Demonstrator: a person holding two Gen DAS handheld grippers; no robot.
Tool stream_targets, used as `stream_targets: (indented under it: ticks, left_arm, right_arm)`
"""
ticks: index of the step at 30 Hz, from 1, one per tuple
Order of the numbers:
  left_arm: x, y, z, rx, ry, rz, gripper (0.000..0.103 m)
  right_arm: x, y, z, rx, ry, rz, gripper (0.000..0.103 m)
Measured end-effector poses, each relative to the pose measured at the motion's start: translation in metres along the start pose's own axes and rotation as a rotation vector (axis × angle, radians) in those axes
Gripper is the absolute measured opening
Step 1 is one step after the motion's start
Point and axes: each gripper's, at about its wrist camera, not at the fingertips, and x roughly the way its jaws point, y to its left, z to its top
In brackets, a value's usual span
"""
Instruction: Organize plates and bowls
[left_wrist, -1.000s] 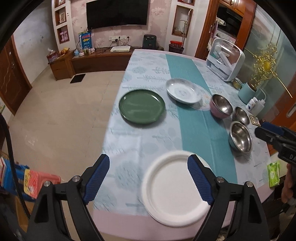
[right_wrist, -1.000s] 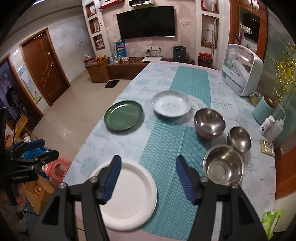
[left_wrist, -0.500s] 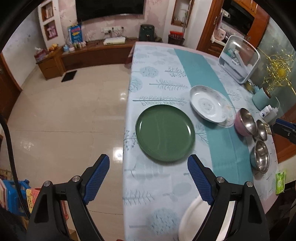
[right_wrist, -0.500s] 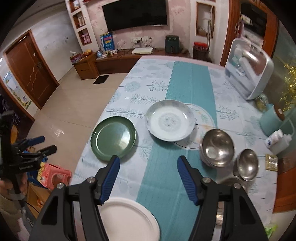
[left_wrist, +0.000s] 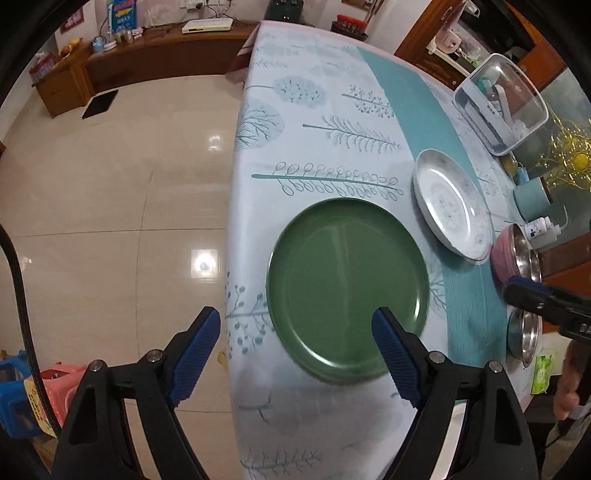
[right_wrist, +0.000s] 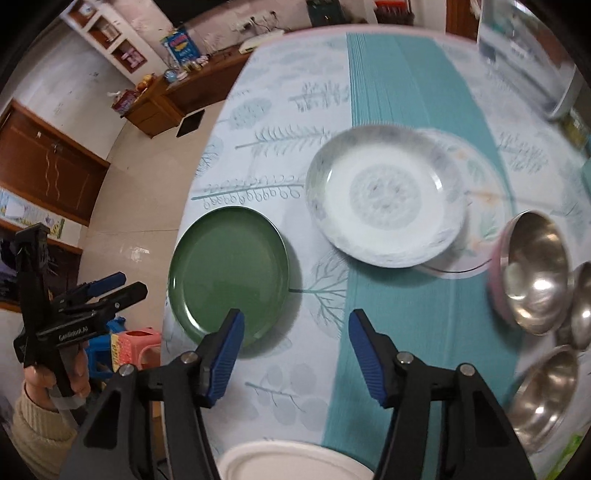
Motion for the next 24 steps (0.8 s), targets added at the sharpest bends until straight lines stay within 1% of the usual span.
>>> stream_targets:
  ticks: [3,4,5,7,8,10,11,13,17,18,19,22,24]
  left_arm:
    - [0.016,0.002,0.009,0.005,0.020,-0.006,0.081]
    - [0.020,0.004,0.011,0.004,0.030,-0.011,0.076]
    - [0.027,0.006,0.014,0.001,0.046,-0.019,0.073]
    - [0.038,0.009,0.017,-0.001,0.080,-0.038,0.065]
    - [0.042,0.010,0.018,-0.002,0.088,-0.043,0.064]
    - [0.049,0.012,0.019,-0.006,0.103,-0.056,0.061]
    - [0.052,0.013,0.020,-0.009,0.110,-0.066,0.059]
    - [0.058,0.014,0.021,-0.016,0.127,-0.090,0.052]
    - [0.070,0.016,0.022,-0.029,0.156,-0.110,0.049]
    - [0.073,0.016,0.022,-0.033,0.163,-0.115,0.047]
    - [0.076,0.017,0.022,-0.040,0.172,-0.126,0.042]
    - [0.081,0.020,0.020,-0.058,0.191,-0.151,0.033]
    - [0.084,0.021,0.020,-0.063,0.192,-0.144,0.026]
  right_arm:
    - [0.028,-0.003,0.009,0.048,0.042,0.026,0.048]
    - [0.035,-0.003,0.010,0.059,0.052,0.030,0.045]
    - [0.042,-0.003,0.012,0.067,0.062,0.033,0.044]
    - [0.057,-0.004,0.015,0.084,0.085,0.034,0.037]
    - [0.065,-0.004,0.016,0.093,0.097,0.040,0.035]
    - [0.076,-0.005,0.017,0.107,0.114,0.058,0.027]
    - [0.082,-0.005,0.018,0.114,0.125,0.067,0.026]
    - [0.090,-0.004,0.018,0.120,0.137,0.072,0.024]
    - [0.100,-0.002,0.022,0.119,0.154,0.079,0.019]
    - [0.101,-0.001,0.022,0.117,0.157,0.081,0.018]
    - [0.103,-0.001,0.023,0.115,0.158,0.084,0.015]
    - [0.108,-0.001,0.024,0.114,0.164,0.088,0.013]
    - [0.110,-0.003,0.025,0.118,0.168,0.090,0.010]
